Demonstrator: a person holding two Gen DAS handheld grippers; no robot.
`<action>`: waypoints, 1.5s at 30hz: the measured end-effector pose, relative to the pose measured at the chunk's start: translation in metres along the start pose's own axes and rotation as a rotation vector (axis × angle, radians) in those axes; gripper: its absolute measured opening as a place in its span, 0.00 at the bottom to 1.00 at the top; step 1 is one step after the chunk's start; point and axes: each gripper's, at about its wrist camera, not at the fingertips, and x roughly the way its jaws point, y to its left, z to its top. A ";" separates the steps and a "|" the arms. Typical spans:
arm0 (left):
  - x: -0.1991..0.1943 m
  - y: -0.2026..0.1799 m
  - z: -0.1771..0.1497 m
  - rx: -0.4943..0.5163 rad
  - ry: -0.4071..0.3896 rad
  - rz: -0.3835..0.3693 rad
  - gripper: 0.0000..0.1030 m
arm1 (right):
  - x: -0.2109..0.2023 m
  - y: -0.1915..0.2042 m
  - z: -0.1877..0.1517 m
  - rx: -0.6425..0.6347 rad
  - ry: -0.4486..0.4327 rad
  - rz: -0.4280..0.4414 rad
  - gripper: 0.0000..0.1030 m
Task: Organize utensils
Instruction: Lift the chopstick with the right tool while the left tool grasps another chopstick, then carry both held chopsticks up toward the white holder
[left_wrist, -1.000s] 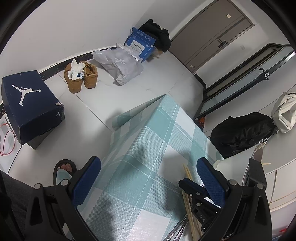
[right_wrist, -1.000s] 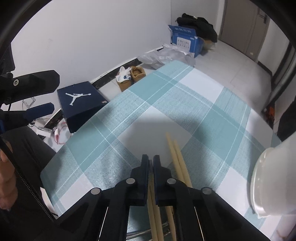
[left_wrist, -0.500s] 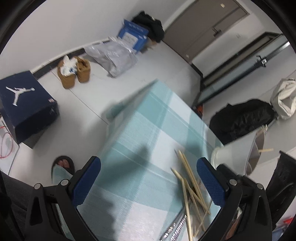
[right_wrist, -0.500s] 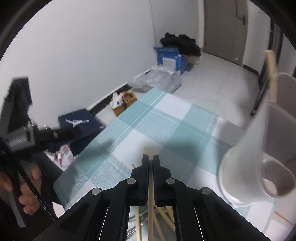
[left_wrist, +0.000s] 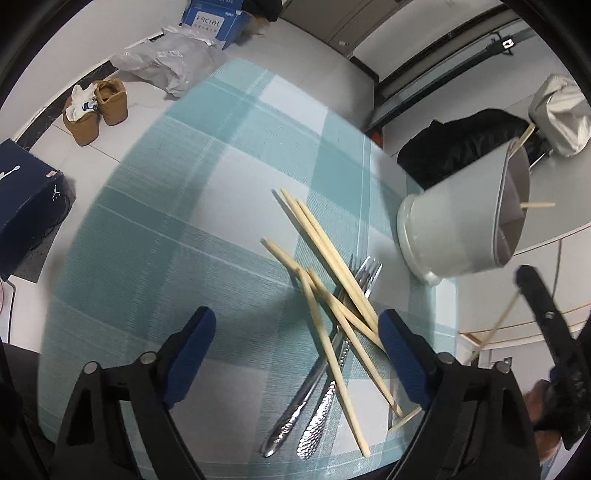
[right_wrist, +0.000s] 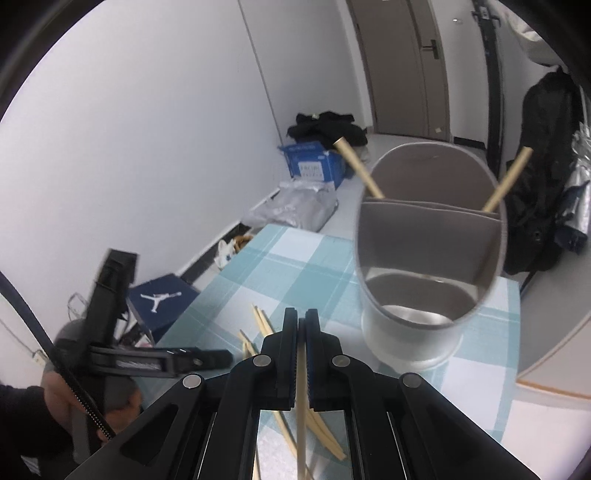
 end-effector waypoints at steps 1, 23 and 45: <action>0.002 -0.002 0.000 0.003 0.004 0.011 0.79 | -0.003 -0.003 -0.001 0.007 -0.011 0.004 0.03; 0.015 -0.016 0.000 -0.017 -0.017 0.101 0.21 | -0.034 -0.043 -0.014 0.093 -0.118 0.070 0.03; -0.023 -0.027 0.001 -0.102 -0.164 0.012 0.01 | -0.049 -0.040 -0.017 0.115 -0.154 0.041 0.03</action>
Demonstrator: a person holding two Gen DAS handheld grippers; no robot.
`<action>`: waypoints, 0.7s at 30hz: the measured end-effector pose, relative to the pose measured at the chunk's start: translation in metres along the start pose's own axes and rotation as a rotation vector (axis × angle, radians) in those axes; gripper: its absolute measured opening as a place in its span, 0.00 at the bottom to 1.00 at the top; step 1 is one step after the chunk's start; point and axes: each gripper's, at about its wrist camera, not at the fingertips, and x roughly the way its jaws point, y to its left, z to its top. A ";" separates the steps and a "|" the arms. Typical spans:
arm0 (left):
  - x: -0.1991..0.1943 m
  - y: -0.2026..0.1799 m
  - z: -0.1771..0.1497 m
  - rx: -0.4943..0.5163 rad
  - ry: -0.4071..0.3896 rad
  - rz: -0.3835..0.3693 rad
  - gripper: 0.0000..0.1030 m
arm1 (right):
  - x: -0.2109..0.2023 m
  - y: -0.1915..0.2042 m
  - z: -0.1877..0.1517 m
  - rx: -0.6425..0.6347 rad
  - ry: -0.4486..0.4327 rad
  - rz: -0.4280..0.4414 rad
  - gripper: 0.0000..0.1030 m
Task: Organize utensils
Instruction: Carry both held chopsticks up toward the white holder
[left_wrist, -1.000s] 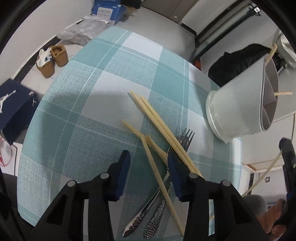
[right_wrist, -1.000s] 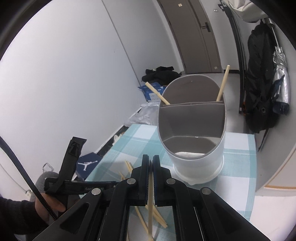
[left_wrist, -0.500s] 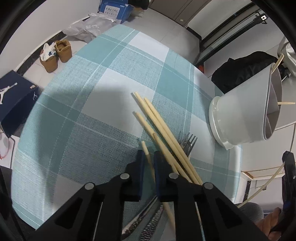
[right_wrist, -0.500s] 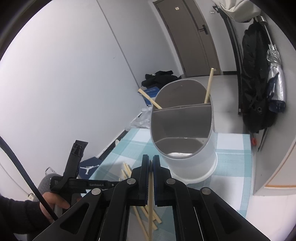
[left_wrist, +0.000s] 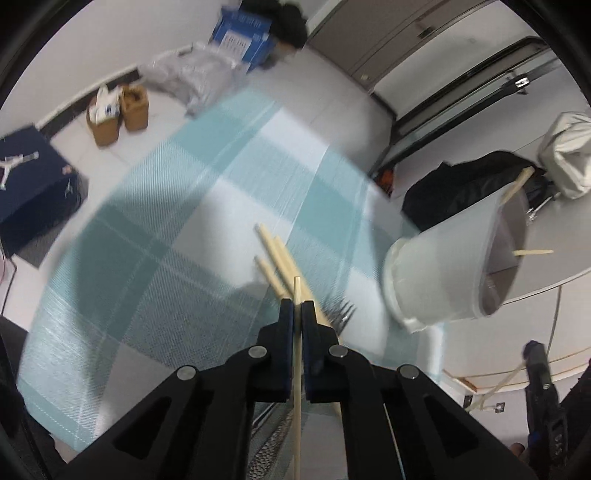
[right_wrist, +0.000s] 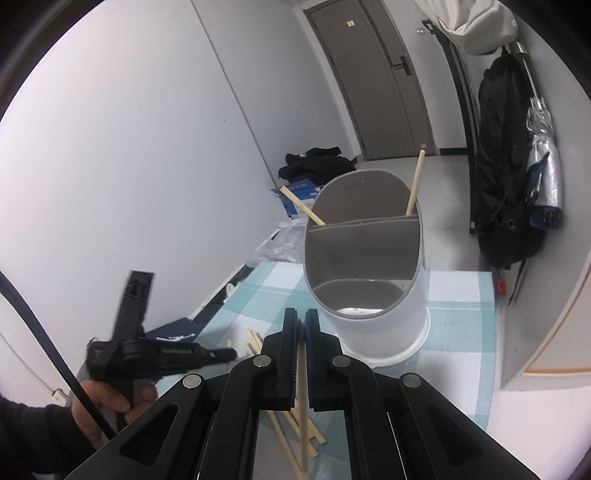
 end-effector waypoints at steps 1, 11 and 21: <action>-0.005 -0.004 0.001 0.014 -0.023 -0.001 0.01 | -0.002 0.001 0.001 0.000 -0.005 -0.004 0.03; -0.061 -0.057 -0.016 0.259 -0.225 -0.003 0.00 | -0.015 0.016 -0.001 -0.017 -0.015 -0.054 0.03; -0.080 -0.079 -0.026 0.431 -0.243 -0.025 0.00 | -0.026 0.031 -0.003 -0.027 -0.038 -0.112 0.03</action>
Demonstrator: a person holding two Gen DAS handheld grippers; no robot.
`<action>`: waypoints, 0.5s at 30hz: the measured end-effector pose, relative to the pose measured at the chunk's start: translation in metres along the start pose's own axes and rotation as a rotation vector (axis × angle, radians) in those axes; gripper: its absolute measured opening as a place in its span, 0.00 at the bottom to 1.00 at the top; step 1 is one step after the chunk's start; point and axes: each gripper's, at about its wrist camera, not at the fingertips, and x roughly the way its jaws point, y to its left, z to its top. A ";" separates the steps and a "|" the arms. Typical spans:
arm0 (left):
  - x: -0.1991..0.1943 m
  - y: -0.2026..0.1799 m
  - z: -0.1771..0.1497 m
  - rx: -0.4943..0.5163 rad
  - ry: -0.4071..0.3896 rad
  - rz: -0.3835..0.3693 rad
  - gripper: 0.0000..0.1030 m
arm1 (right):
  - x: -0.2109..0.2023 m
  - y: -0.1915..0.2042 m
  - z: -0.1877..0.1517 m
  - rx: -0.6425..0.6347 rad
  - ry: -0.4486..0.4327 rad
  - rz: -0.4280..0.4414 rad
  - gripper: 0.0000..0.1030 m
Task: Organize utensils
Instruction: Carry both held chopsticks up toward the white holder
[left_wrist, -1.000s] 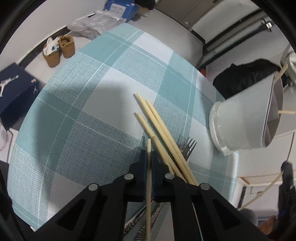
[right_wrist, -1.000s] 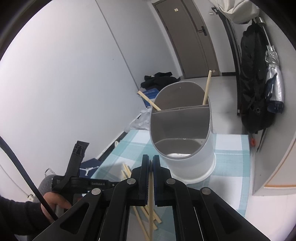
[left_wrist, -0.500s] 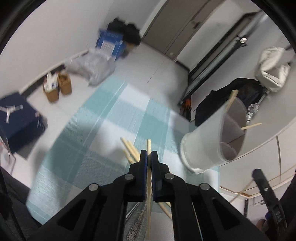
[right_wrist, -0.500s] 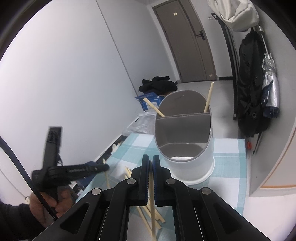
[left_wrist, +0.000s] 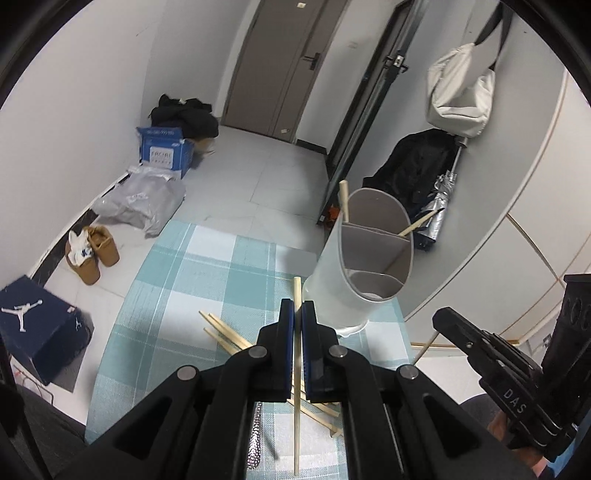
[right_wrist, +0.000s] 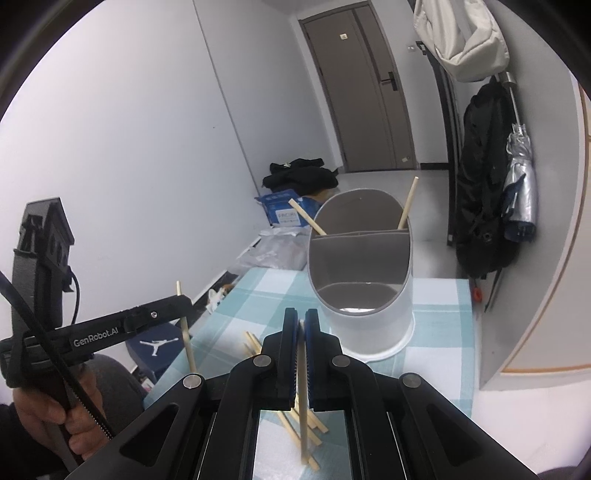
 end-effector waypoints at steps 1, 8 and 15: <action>-0.001 0.000 0.000 0.001 -0.003 -0.003 0.00 | -0.002 0.002 0.000 -0.001 -0.004 -0.005 0.03; -0.021 -0.010 0.007 0.025 -0.050 -0.046 0.00 | -0.014 0.012 0.004 -0.015 -0.029 -0.031 0.03; -0.034 -0.023 0.023 0.051 -0.086 -0.078 0.00 | -0.021 0.018 0.018 -0.024 -0.048 -0.036 0.03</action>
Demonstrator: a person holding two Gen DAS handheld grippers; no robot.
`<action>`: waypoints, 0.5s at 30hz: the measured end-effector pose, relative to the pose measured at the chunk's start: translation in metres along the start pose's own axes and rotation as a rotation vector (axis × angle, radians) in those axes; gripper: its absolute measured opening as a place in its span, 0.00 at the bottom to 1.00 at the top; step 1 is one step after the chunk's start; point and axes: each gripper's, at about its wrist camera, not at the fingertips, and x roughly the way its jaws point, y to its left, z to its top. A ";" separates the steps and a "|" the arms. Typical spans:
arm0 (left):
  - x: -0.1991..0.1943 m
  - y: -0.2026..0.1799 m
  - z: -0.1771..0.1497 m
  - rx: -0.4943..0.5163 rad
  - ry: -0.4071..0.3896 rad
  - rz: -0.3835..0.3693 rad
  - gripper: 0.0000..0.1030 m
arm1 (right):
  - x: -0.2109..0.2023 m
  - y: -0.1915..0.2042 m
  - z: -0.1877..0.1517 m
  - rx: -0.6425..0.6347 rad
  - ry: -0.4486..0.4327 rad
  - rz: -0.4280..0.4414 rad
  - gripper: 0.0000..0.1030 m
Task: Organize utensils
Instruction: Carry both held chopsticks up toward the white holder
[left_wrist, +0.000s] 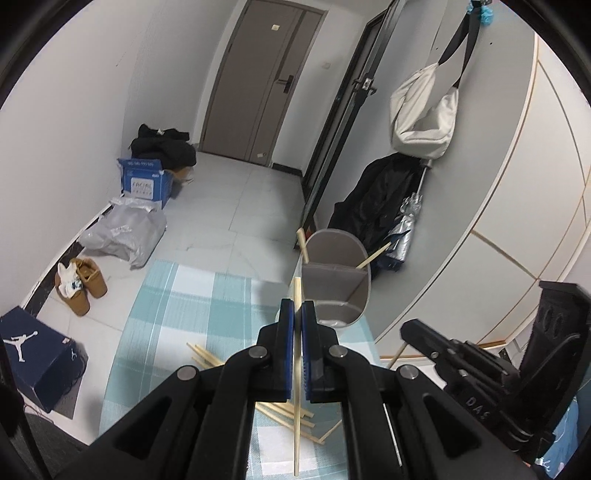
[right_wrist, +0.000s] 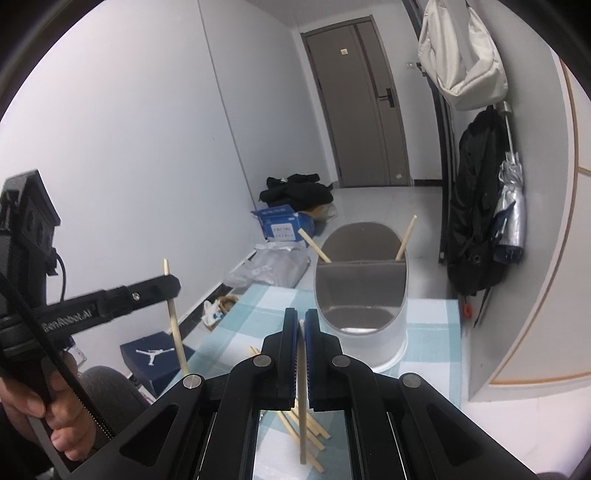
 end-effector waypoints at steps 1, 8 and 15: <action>-0.001 0.000 0.001 -0.001 -0.003 -0.004 0.00 | -0.001 0.000 0.004 -0.002 0.000 0.000 0.03; -0.003 -0.009 0.025 0.006 -0.039 -0.024 0.00 | -0.007 -0.006 0.033 -0.006 -0.031 -0.001 0.03; 0.002 -0.019 0.053 0.004 -0.065 -0.053 0.00 | -0.005 -0.015 0.067 -0.015 -0.043 -0.004 0.03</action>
